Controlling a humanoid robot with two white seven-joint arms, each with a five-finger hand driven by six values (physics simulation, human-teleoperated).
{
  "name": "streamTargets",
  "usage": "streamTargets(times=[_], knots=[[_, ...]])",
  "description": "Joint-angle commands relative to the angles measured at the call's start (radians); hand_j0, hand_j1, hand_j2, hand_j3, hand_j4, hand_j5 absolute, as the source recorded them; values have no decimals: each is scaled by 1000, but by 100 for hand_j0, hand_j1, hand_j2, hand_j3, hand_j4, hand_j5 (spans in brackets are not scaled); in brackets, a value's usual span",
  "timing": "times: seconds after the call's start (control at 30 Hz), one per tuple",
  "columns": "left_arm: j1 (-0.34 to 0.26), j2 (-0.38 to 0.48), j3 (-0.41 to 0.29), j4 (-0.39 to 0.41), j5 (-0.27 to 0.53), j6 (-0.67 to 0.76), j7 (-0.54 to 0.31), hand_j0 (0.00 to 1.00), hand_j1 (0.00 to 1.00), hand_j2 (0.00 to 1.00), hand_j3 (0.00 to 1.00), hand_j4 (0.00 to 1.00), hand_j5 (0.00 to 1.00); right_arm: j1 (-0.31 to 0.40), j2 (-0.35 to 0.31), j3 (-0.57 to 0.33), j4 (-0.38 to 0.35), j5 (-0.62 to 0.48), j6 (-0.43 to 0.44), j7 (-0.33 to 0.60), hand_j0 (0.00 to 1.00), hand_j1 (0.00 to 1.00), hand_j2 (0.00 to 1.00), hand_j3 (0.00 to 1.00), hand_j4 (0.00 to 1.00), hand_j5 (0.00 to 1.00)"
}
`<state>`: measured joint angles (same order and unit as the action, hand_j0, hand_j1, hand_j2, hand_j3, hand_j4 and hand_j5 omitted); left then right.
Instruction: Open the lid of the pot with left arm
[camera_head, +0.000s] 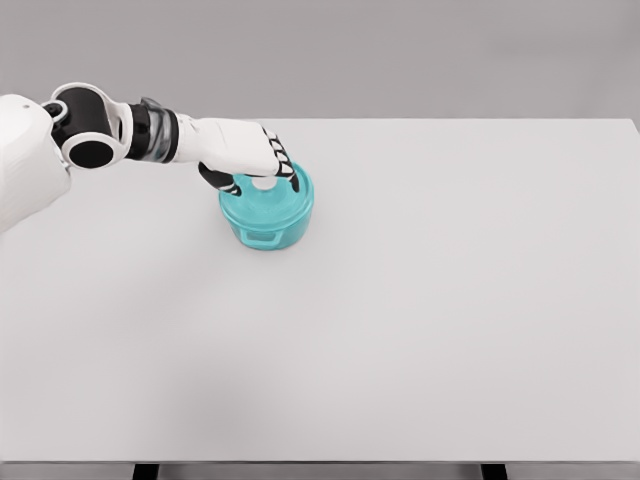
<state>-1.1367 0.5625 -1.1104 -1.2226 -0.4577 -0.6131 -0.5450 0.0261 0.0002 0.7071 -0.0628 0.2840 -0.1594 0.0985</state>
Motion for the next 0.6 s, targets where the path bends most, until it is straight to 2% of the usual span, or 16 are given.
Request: streamTargets(times=[0.0, 0.13, 0.57], knots=[[0, 0, 1, 0, 2, 2, 0, 79, 79, 79, 79, 79, 79, 0, 0, 0, 0, 0, 0, 0, 100, 100, 100, 100, 100, 100], [2, -12, 1, 35, -18, 2, 0, 80, 80, 80, 80, 80, 80, 0, 0, 0, 0, 0, 0, 1, 100, 100, 100, 100, 100, 100], [6, -32, 3, 45, -21, 2, 0, 79, 79, 79, 79, 79, 79, 0, 0, 0, 0, 0, 0, 1, 100, 100, 100, 100, 100, 100]])
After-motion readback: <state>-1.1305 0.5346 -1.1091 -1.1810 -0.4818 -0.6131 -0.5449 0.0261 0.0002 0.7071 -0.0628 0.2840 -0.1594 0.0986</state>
